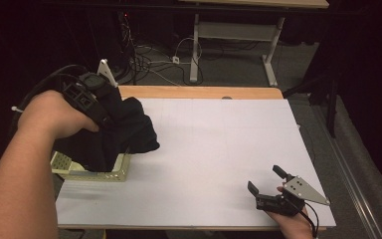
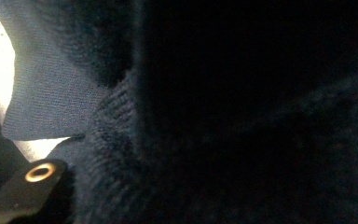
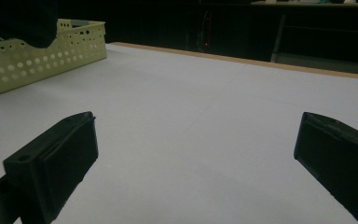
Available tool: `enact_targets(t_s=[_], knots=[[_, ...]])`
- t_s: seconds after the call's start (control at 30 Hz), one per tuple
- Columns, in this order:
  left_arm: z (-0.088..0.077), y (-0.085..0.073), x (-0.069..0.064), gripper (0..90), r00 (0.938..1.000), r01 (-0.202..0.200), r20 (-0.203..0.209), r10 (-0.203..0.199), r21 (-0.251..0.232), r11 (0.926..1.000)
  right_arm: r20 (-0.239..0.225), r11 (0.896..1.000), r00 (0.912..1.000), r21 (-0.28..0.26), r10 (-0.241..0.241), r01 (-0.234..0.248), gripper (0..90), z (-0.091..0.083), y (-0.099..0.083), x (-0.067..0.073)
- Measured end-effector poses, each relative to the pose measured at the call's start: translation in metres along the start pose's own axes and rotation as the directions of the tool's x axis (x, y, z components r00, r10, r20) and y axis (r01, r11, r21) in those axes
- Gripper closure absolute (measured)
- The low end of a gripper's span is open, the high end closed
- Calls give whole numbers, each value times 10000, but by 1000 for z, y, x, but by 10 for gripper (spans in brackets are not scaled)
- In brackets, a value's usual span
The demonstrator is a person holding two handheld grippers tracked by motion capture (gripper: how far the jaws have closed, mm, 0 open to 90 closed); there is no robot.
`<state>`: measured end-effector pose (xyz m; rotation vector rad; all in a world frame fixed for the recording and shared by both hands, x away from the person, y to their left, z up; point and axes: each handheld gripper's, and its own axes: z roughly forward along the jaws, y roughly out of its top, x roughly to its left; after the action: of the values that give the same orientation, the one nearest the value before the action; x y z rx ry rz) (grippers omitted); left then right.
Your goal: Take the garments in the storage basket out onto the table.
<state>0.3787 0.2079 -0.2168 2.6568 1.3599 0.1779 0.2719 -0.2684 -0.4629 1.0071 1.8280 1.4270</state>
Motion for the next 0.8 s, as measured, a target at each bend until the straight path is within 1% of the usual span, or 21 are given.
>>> enact_targets(t_s=[0.17,0.3,0.43,0.57,0.8], knots=[[2,7,-11,651,9998,-204,91,204,-15,9998,-3,10000,10000,-9,7,-7,3,-1,0,0],[3,17,-24,649,9989,-462,67,462,21,9989,16,10000,10000,-33,6,-6,3,-1,1,0],[5,28,-38,649,9968,-787,113,787,-27,9969,-1,10000,10000,-49,0,0,3,-1,2,1],[8,38,-50,649,9929,-1173,210,1172,21,9931,13,10000,10000,-54,20,-20,3,-2,2,0],[17,53,-67,649,9891,-1442,297,1444,-92,9895,48,9999,10000,-133,42,-41,3,-4,3,-2]])
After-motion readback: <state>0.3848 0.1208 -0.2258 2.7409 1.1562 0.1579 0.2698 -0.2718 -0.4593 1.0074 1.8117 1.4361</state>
